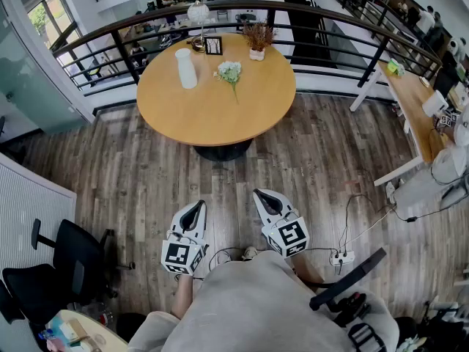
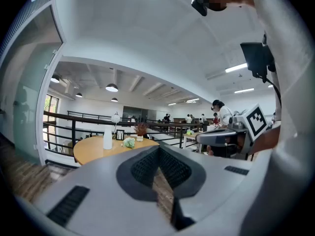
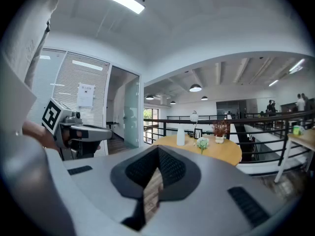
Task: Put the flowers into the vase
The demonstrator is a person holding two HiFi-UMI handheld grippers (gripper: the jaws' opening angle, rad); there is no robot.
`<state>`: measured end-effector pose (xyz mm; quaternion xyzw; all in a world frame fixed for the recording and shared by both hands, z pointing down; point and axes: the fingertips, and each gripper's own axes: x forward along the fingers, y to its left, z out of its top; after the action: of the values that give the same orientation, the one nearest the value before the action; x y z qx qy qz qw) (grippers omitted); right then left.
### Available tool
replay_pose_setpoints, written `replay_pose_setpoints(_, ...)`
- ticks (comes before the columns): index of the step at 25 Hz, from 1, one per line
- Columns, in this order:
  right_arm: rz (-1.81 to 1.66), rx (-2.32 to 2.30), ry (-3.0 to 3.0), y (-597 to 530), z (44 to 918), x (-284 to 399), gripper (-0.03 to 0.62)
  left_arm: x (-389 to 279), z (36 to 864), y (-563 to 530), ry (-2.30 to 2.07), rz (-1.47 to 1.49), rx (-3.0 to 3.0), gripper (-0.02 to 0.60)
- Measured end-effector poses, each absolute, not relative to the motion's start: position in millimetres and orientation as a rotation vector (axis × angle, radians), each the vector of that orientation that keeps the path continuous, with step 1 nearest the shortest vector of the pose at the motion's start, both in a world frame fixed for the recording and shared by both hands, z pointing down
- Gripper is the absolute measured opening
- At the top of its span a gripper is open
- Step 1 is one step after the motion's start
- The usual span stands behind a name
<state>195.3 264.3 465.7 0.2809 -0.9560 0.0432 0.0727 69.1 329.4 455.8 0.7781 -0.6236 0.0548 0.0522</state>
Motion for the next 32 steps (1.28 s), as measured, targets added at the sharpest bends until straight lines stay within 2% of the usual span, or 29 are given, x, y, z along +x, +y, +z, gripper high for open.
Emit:
replay_pose_setpoints(21, 0.206, 0.791, -2.874, 259.6, 485.5, 239.6, 0.008, 96.3, 455.4, 325.9, -1.960, 0.244, 2.301, 0.006)
replay_pose_setpoints(32, 0.146, 0.805, -2.836, 210.1, 497.3, 205.9, 0.008, 66.9, 475.1, 265.5, -1.936, 0.181, 2.315, 0.006)
